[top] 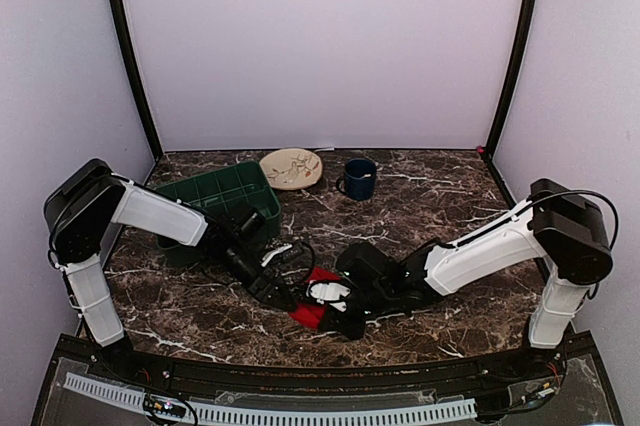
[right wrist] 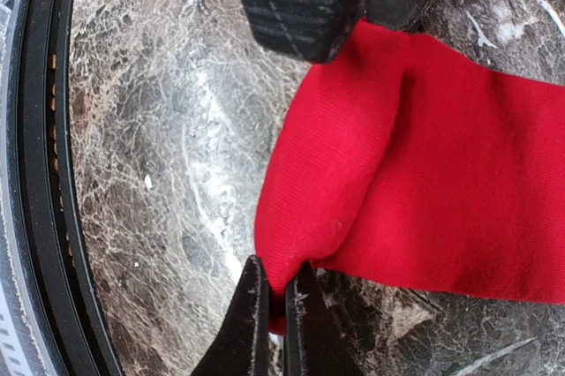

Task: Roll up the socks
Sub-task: Roll the sock at the center of the board.

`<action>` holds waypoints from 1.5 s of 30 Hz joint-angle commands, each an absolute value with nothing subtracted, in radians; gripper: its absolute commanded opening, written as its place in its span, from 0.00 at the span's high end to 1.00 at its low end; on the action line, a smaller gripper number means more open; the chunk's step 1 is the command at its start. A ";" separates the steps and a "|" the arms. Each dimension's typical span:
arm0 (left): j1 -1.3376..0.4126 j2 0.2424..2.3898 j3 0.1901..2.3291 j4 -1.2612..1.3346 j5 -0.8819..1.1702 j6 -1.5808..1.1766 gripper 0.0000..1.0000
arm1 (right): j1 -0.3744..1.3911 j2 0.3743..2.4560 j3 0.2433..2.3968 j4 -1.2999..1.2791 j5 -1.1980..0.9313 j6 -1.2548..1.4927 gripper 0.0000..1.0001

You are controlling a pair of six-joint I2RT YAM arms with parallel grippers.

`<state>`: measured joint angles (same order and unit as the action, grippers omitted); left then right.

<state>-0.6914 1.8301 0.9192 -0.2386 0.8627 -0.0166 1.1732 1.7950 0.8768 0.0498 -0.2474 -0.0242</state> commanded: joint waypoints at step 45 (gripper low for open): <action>-0.908 1.396 0.621 0.021 0.394 -0.171 0.55 | 1.051 1.967 1.146 -0.265 -0.680 -0.038 1.00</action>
<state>-0.8852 1.4387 0.6582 -0.0311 0.4679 -0.1654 1.0679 1.9476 1.1278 -0.2474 -0.6060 -0.0467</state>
